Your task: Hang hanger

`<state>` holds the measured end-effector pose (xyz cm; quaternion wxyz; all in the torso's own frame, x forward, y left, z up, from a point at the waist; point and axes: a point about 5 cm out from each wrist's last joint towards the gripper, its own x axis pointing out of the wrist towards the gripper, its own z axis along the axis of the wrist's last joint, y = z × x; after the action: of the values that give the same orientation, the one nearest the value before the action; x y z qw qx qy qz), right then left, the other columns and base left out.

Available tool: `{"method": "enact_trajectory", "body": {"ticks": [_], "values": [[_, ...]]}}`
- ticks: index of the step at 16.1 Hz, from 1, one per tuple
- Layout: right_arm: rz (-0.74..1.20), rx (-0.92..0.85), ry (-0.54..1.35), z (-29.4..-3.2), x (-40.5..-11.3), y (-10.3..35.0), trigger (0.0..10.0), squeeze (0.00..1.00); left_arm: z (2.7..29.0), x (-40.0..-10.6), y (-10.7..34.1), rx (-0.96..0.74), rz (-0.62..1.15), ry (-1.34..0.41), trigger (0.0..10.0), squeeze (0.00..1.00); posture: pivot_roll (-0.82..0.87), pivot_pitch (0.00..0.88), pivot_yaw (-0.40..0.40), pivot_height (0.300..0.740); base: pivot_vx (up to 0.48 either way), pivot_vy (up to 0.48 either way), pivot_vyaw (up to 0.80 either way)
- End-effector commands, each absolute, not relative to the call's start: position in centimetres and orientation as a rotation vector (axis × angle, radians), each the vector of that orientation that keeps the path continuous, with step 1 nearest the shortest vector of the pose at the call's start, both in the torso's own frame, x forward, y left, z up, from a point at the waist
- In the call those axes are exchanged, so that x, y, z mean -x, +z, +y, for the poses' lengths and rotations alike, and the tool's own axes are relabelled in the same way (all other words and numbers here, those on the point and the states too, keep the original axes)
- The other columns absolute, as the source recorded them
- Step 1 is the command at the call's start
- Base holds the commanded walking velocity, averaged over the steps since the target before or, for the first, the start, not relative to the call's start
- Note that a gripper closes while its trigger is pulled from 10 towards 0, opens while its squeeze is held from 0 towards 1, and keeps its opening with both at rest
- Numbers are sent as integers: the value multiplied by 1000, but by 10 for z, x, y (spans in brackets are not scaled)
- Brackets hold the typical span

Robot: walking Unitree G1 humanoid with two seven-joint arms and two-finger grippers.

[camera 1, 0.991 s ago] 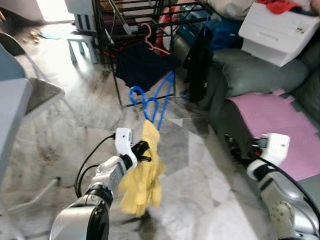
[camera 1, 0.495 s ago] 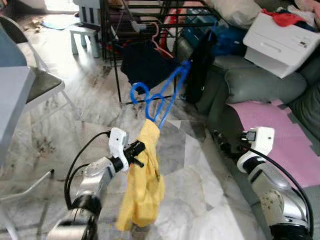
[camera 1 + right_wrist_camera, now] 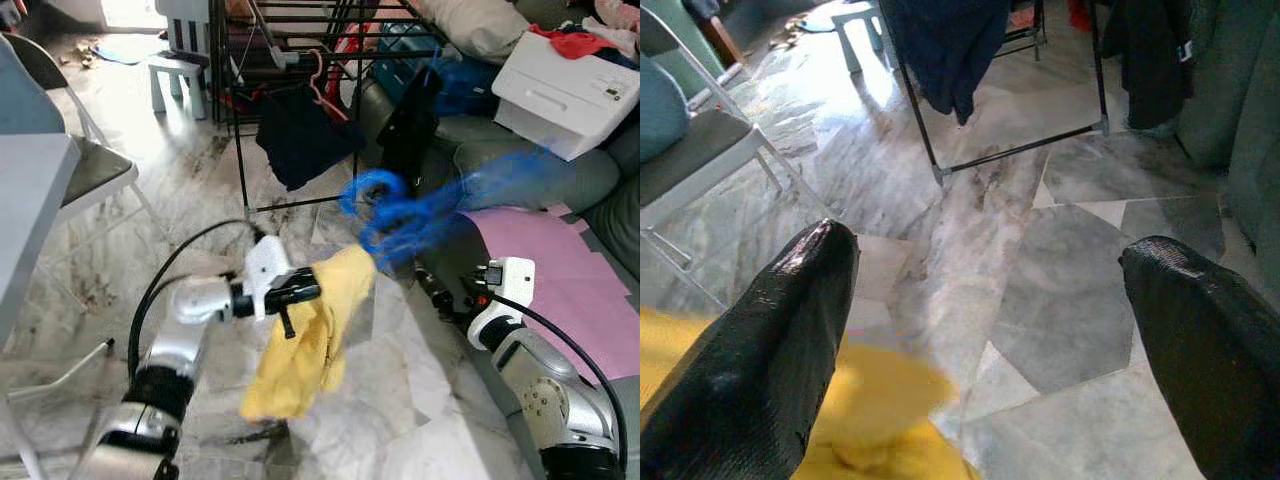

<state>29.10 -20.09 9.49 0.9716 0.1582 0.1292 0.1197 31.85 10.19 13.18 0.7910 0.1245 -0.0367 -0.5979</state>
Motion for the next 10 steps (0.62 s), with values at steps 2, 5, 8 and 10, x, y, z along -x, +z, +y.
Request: {"method": "enact_trajectory", "body": {"ticks": [2, 5, 8, 10], "values": [[238, -316, 232, -208, -286, 102, 10000, 0, 92, -317, 148, -388, -155, -1398, 10000, 0, 68, 0, -75, 740, 0, 0, 0], [249, -339, 276, -201, -283, 101, 10000, 0, 86, -316, 151, -404, -191, -1418, 10000, 0, 66, 0, -68, 740, 0, 0, 0], [289, -370, 439, -179, -271, 100, 10000, 0, 78, -322, 160, -428, -271, -1382, 10000, 0, 60, 0, -56, 740, 0, 0, 0], [322, -385, 510, -172, -261, 97, 10000, 0, 73, -328, 168, -439, -306, -1362, 10000, 0, 58, 0, -47, 740, 0, 0, 0]]}}
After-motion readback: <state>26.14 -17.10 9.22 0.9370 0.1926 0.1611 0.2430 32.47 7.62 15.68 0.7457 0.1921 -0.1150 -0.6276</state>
